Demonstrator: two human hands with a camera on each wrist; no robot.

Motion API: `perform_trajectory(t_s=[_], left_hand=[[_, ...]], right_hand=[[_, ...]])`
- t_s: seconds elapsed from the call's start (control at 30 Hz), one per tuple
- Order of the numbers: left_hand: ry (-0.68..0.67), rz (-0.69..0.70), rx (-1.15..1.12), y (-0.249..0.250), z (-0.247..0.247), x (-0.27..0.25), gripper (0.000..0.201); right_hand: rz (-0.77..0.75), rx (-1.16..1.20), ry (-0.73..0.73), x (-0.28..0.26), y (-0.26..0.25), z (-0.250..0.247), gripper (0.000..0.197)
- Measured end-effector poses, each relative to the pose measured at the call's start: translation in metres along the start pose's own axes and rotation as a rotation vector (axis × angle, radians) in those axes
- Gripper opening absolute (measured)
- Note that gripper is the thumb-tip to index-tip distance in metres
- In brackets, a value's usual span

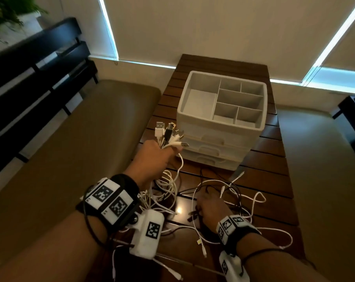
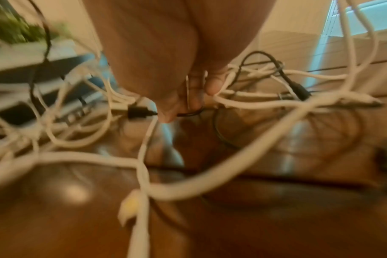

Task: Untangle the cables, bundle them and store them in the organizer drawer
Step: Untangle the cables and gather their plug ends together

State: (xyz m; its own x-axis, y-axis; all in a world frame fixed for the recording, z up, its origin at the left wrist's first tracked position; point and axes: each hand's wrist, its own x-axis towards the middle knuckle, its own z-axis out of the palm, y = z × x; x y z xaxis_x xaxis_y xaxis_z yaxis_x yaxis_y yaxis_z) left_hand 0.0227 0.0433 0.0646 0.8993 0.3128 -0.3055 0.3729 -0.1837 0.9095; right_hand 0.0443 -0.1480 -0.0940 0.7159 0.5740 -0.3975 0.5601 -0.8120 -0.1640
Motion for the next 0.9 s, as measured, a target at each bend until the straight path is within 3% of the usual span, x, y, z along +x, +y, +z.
perform_trajectory(t_s=[0.1,0.2,0.27,0.33,0.47,0.6,0.73,0.9], left_hand=[[-0.056,-0.046,-0.157,-0.003,-0.004,0.002,0.034],[-0.166,-0.097,-0.312,-0.003,-0.004,0.003,0.042],[-0.186,-0.103,-0.340,-0.002,-0.001,0.004,0.034],[-0.187,-0.119,-0.371,0.001,0.002,0.006,0.026],[-0.236,-0.154,-0.408,0.006,0.010,0.007,0.036],[-0.318,-0.133,-0.441,0.008,0.013,0.004,0.012],[-0.420,-0.122,-0.504,0.004,0.017,0.005,0.031],[-0.511,-0.077,-0.556,0.009,0.020,0.000,0.026]], right_hand=[[0.056,0.348,0.185,0.000,0.000,-0.033,0.003],[0.093,0.879,0.333,-0.004,-0.006,-0.075,0.013],[0.081,1.123,0.403,-0.014,-0.014,-0.101,0.014],[0.034,1.223,0.438,-0.025,-0.024,-0.123,0.014],[-0.001,1.370,0.468,-0.043,-0.040,-0.147,0.011],[0.013,1.452,0.496,-0.048,-0.047,-0.154,0.008],[0.014,1.520,0.524,-0.052,-0.051,-0.157,0.007],[0.013,1.562,0.530,-0.054,-0.057,-0.164,0.003]])
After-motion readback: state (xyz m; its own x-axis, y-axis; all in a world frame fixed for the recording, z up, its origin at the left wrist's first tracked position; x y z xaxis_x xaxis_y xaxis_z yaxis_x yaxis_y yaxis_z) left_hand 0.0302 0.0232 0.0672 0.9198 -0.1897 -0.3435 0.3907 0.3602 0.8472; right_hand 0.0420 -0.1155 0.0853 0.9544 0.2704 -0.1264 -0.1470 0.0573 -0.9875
